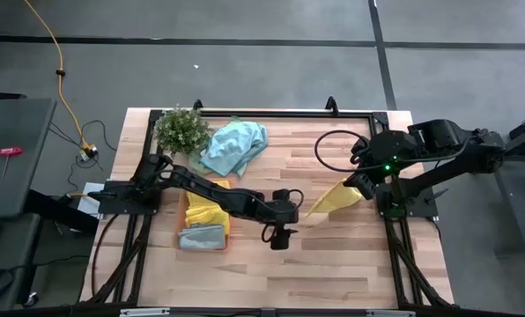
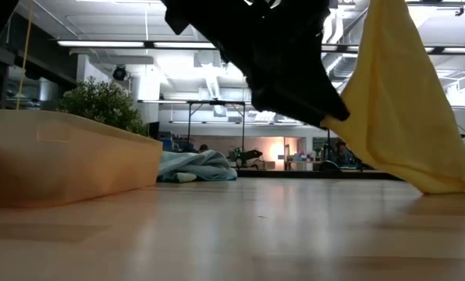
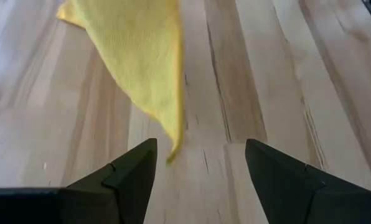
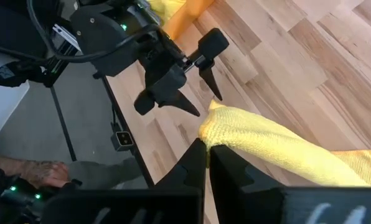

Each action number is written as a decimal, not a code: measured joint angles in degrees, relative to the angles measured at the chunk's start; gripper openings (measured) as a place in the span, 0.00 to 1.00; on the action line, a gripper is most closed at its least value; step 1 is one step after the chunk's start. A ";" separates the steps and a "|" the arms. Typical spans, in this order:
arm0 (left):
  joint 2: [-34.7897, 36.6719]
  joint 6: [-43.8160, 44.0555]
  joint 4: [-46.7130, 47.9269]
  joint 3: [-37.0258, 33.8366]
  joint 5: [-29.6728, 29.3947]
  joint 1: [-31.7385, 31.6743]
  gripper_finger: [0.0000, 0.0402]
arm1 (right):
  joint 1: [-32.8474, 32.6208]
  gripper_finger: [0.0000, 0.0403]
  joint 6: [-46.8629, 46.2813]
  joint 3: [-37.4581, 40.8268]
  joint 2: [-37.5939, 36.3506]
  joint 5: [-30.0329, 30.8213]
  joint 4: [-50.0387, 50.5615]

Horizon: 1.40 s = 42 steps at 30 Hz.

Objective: Fold microfiber towels
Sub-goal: Fold the yellow microfiber towel

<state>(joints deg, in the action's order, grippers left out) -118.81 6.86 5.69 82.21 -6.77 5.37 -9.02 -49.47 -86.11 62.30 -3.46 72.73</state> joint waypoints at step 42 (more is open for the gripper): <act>27.08 -9.01 26.45 13.66 -2.97 -13.40 0.00 | 0.00 0.00 2.00 0.02 -0.02 7.58 6.02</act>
<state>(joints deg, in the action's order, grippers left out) -91.73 -2.15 32.14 95.87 -9.74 -8.03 -9.02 -47.47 -86.08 62.28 4.12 78.75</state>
